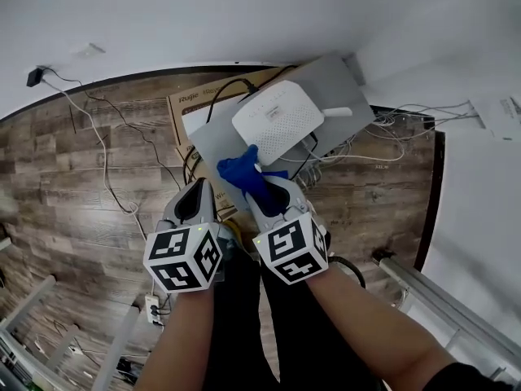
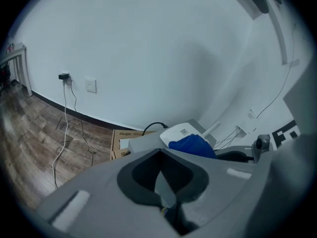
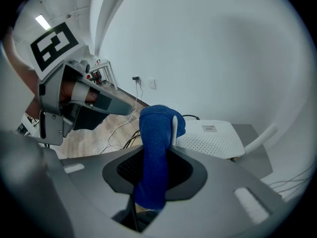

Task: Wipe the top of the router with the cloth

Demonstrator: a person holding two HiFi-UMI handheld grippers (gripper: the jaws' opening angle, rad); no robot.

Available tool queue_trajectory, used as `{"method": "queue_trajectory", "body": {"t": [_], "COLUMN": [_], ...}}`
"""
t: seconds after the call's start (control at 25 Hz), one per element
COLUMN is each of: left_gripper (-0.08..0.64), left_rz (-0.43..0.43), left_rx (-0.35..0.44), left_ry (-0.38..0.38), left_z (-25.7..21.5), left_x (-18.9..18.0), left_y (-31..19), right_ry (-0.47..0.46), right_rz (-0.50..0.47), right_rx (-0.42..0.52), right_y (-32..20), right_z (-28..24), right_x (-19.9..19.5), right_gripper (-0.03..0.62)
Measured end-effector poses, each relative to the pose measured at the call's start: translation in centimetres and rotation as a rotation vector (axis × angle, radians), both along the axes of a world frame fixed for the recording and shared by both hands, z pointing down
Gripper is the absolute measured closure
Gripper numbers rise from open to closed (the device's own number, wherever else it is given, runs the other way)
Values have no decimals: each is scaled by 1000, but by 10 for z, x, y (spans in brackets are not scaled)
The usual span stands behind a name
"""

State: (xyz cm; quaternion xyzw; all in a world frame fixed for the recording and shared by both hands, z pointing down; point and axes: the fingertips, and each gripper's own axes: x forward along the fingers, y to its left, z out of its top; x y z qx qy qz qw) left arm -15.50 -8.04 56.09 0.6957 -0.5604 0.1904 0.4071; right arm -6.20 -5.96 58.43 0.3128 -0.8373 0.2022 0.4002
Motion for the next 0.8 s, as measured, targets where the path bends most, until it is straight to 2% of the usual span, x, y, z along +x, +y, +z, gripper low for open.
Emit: {"method": "queue_trajectory", "body": {"t": [0.36, 0.52, 0.68, 0.8], "left_gripper": [558, 558, 558, 558], "left_rz": [26, 34, 37, 19], "left_rx": [49, 69, 78, 70], "left_ry": [-4, -2, 3, 5], "left_z": [-58, -75, -74, -60], "left_x": [17, 31, 48, 54], "left_y": [-19, -33, -48, -56], "right_ry": [-49, -63, -46, -16], "right_rz": [4, 57, 100, 86], "right_rx": [60, 81, 105, 95], "right_y": [-10, -35, -71, -92], "right_z": [-67, -85, -84, -60], "right_x": [7, 36, 75, 88], "right_gripper": [466, 466, 466, 468]}}
